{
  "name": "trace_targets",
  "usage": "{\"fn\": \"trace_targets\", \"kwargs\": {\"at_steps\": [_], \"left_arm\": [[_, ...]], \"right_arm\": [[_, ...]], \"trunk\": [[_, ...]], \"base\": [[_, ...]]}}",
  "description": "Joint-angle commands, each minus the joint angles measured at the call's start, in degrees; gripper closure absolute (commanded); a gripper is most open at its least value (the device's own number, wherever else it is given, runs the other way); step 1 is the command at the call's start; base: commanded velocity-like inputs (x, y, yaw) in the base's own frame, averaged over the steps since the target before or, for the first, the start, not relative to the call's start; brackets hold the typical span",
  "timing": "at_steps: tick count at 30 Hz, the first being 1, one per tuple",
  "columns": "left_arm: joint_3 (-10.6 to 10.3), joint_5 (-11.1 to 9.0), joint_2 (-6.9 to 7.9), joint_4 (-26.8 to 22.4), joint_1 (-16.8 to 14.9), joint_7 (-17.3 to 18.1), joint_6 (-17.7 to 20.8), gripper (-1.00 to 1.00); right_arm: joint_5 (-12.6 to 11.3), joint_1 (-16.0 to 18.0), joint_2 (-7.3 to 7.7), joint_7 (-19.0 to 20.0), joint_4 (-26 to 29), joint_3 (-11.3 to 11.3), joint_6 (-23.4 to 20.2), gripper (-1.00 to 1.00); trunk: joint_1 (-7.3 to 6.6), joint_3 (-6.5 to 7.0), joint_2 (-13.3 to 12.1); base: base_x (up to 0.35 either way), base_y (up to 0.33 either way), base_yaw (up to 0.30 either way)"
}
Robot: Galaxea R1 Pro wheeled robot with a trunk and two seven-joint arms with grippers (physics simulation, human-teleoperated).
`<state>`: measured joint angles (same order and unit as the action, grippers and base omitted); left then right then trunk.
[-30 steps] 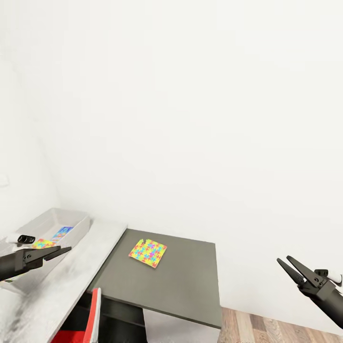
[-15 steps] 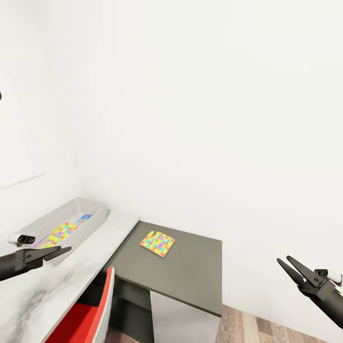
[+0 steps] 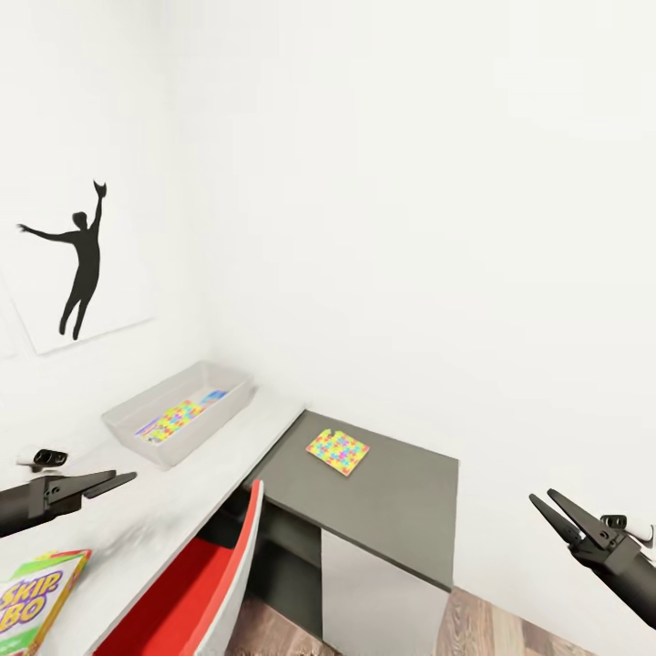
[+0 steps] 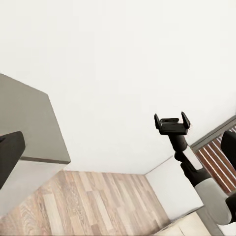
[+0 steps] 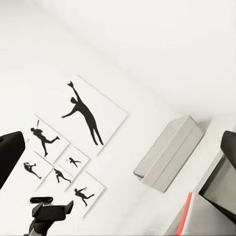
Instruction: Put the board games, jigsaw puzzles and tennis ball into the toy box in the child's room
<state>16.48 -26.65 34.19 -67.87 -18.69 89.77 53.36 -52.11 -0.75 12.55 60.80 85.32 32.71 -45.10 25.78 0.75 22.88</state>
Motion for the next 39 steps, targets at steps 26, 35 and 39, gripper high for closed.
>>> {"fn": "trace_targets", "kwargs": {"at_steps": [26, 35, 39], "left_arm": [[-0.04, 0.1, 0.0, 0.06, -0.03, 0.23, 0.61, -1.0], [0.01, 0.17, 0.0, 0.11, -0.03, 0.23, 0.61, -1.0], [0.03, 0.18, 0.0, 0.11, -0.03, 0.23, 0.61, -1.0]], "right_arm": [[-0.27, -0.04, -0.04, -1.03, 0.05, -0.02, -0.38, -1.0], [-0.27, -0.04, -0.02, -1.94, 0.11, -0.34, -0.42, -1.0], [-0.27, -0.03, 0.0, -1.98, 0.11, -0.98, -0.35, -1.0]], "trunk": [[0.0, 0.0, 0.03], [0.0, 0.0, 0.03], [0.0, 0.0, 0.03]], "base": [[-0.148, 0.124, 0.288], [-0.027, 0.162, 0.289], [-0.003, 0.049, 0.289]]}}
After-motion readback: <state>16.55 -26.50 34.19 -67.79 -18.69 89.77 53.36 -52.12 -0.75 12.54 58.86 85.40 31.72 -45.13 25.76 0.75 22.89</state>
